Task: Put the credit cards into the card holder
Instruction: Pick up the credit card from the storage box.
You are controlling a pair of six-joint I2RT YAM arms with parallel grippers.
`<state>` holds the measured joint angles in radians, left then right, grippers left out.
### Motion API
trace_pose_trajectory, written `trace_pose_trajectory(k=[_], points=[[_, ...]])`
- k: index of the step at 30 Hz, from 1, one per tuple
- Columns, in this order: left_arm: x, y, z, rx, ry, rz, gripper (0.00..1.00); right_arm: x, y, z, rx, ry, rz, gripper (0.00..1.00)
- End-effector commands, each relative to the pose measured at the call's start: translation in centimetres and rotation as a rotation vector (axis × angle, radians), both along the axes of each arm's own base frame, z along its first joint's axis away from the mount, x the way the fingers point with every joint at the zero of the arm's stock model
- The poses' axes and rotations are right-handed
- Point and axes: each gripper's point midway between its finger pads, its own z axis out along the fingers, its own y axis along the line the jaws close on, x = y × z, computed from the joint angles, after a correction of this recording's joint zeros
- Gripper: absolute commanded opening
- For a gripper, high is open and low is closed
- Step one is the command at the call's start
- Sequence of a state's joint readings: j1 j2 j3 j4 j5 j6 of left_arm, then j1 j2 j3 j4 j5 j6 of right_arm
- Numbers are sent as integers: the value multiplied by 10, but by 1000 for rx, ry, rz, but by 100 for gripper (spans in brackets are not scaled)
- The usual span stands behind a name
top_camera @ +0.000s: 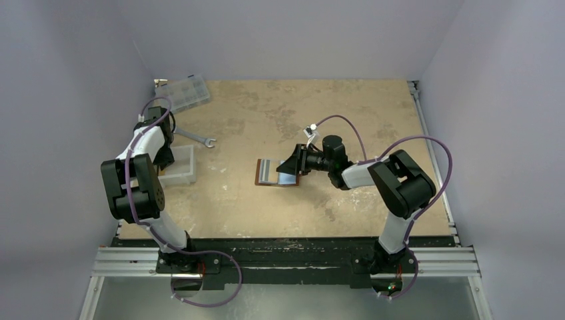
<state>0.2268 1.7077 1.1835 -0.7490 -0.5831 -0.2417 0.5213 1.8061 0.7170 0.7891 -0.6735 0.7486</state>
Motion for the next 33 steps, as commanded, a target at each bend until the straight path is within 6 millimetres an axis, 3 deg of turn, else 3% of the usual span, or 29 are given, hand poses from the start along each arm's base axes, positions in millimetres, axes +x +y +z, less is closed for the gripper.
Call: trace_pose_trajectory(k=[1,11,15,23,33], points=[[10,0,6,-13,-29,-14,57,0,3,7,31,-29,16,47],[13,1,-17,-25,8,-2,61,0,3,5,34,-22,21,47],[10,6,-20,5,29,16,56,0,4,4,36,-19,25,47],[12,11,-3,44,-10,27,37,0,4,3,38,-14,28,47],[12,12,-1,52,-11,29,3,0,5,2,39,-10,31,47]])
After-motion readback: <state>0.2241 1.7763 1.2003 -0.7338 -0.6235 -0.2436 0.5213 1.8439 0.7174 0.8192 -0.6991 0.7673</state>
